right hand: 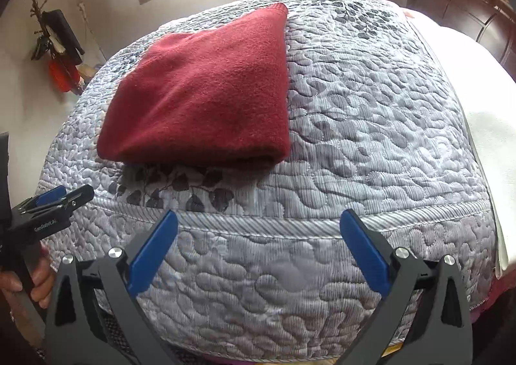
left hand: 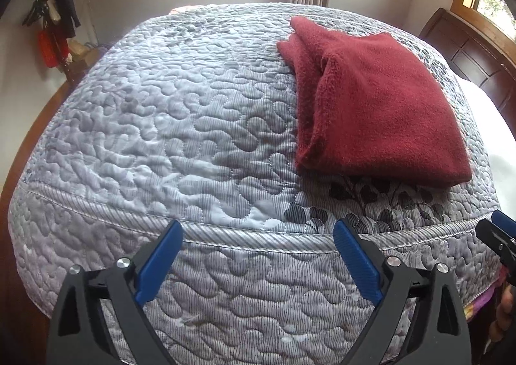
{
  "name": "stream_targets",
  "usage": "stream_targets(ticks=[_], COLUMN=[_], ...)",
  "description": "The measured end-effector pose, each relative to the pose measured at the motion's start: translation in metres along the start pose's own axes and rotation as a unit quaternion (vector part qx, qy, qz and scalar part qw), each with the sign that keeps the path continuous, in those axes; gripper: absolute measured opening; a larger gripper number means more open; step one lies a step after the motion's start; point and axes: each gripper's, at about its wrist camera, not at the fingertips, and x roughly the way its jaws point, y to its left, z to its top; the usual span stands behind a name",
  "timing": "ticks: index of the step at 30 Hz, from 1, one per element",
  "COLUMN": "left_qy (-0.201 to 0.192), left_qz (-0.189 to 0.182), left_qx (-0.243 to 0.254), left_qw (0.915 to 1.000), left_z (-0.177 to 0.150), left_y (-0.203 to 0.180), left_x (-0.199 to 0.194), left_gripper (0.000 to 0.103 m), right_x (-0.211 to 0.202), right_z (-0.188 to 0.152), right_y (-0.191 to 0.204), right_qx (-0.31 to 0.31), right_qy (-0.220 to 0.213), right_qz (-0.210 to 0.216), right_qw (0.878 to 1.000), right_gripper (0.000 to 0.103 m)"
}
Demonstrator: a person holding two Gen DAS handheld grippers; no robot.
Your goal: Fold small clothes
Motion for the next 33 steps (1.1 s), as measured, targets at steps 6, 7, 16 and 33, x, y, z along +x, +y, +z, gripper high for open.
stream_targets(ticks=[6, 7, 16, 33], left_qy=[-0.016, -0.019, -0.034, -0.054], left_qz=[0.011, 0.012, 0.02, 0.041], left_qx=[0.008, 0.009, 0.029, 0.046], left_qw=[0.9998, 0.9997, 0.9988, 0.9967], left_z=[-0.003, -0.003, -0.008, -0.012], left_y=[-0.004, -0.004, -0.015, -0.024], left_x=[-0.022, -0.026, -0.049, -0.06], left_gripper=[0.096, 0.097, 0.099, 0.099], right_x=[-0.018, -0.023, -0.048, -0.044], right_z=[-0.003, -0.003, -0.004, -0.008], right_y=[0.014, 0.016, 0.021, 0.023], right_qx=[-0.011, -0.013, -0.018, -0.017], right_qy=[-0.014, -0.018, -0.047, -0.043], right_qz=[-0.01, -0.011, -0.018, -0.02], right_qw=[1.0, 1.0, 0.999, 0.999], right_gripper=[0.1, 0.1, 0.1, 0.1])
